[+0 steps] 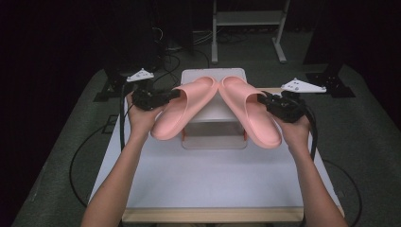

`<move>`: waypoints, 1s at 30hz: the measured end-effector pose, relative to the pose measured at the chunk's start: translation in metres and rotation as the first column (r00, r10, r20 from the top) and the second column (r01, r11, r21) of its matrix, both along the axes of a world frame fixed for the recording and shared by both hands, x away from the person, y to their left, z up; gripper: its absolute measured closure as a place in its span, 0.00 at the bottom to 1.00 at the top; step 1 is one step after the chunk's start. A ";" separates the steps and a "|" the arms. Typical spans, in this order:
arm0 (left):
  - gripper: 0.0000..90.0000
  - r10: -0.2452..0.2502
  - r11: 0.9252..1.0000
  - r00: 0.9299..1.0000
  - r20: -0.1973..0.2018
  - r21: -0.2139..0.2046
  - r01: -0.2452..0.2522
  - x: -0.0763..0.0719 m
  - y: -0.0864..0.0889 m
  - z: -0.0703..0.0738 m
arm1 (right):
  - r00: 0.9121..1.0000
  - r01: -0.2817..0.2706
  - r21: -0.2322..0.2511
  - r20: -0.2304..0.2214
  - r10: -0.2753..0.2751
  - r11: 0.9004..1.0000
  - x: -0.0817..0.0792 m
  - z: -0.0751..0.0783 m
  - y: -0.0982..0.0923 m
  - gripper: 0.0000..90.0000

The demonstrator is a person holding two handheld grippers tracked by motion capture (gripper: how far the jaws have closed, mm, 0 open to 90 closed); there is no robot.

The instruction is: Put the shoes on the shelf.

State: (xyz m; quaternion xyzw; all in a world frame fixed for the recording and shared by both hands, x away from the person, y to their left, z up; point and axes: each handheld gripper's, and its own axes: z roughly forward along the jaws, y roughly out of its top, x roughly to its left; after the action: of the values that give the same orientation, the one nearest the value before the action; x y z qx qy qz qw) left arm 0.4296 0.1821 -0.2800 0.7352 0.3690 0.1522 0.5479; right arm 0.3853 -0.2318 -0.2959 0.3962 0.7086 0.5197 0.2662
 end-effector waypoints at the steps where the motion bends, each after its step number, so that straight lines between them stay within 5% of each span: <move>1: 0.74 0.001 1.000 1.000 -0.003 0.000 -0.001 0.000 0.000 0.000 | 1.000 0.001 -0.002 -0.001 -0.001 1.000 0.000 0.000 0.001 0.85; 30: 0.73 0.024 1.000 1.000 0.000 -0.014 -0.024 0.008 -0.008 0.006 | 0.999 0.026 0.021 -0.020 -0.026 0.999 0.015 0.005 0.012 0.84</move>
State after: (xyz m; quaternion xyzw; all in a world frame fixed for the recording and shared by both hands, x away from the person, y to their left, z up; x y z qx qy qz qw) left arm 0.4381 0.1744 -0.2744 0.7267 0.3790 0.1562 0.5513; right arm 0.4004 -0.2201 -0.2913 0.4132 0.7004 0.5197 0.2620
